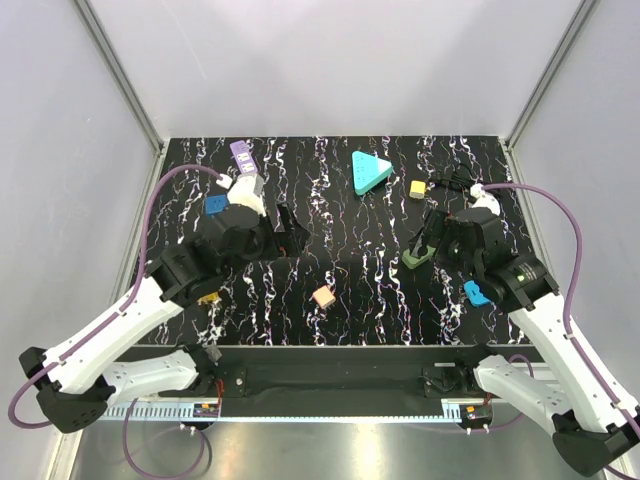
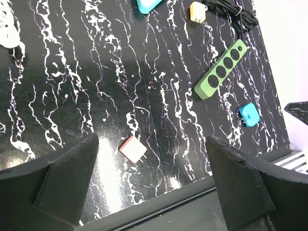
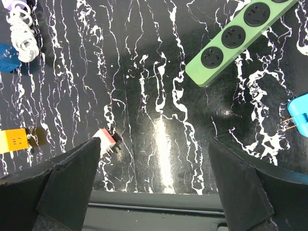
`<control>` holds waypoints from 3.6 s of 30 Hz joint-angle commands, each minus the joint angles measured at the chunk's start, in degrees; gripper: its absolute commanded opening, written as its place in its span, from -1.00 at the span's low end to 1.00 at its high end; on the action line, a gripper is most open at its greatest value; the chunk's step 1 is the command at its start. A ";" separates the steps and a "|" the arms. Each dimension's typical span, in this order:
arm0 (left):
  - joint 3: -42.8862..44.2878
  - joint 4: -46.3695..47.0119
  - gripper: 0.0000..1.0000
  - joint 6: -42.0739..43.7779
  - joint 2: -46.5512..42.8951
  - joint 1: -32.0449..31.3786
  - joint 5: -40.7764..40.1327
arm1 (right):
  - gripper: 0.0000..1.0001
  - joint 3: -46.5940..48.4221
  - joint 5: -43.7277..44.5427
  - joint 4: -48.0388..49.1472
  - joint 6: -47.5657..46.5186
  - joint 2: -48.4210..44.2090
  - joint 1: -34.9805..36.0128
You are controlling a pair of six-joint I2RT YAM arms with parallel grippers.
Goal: Insert the plug
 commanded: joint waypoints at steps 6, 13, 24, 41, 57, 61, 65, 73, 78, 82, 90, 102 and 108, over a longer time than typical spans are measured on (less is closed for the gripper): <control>-7.45 -3.61 0.59 -22.48 4.54 2.38 -3.62 | 0.99 -3.55 -3.63 3.74 2.79 -2.89 -0.15; -3.95 -6.87 0.59 -30.14 22.19 3.09 6.87 | 1.00 -7.51 -7.41 6.91 4.11 -6.14 -0.15; 1.85 -6.08 0.45 -34.80 38.91 -0.60 11.36 | 0.99 -10.23 -11.81 7.88 2.88 -8.16 -0.15; 0.37 -0.99 -0.53 -33.94 46.39 -3.41 10.92 | 0.99 -10.85 -14.80 8.49 -2.48 -11.15 -0.24; -15.25 16.65 -1.00 13.17 9.94 -7.45 16.77 | 0.61 -7.25 -38.78 11.74 -5.81 -3.26 -0.24; -18.79 19.14 -1.00 20.37 -0.34 -9.21 21.03 | 0.33 -3.56 -45.02 12.27 -6.70 0.18 -0.24; -20.38 19.32 -1.00 23.81 -3.62 -10.00 22.96 | 0.29 -1.19 -57.38 17.01 -3.64 5.09 -0.15; -19.76 20.11 -1.00 28.21 -4.59 -10.35 25.42 | 0.27 0.58 -60.15 20.45 -0.28 15.03 5.02; -19.67 21.60 -1.00 29.09 -3.53 -10.62 27.70 | 0.27 1.01 -57.87 20.53 -0.37 18.90 9.77; -19.67 21.78 -1.00 29.18 -3.00 -10.88 28.76 | 0.28 1.37 -55.68 20.36 -0.11 21.36 10.83; -20.29 23.54 -1.00 29.44 -1.95 -11.85 29.73 | 0.27 2.77 -55.58 20.09 -1.69 27.34 13.38; -20.73 23.45 -1.00 30.85 -2.21 -12.38 27.01 | -0.52 0.23 -58.21 20.80 -2.48 26.64 15.40; -20.29 23.10 -0.63 31.47 -3.00 -12.38 27.18 | -1.00 -1.53 -60.77 20.97 -3.10 25.06 15.40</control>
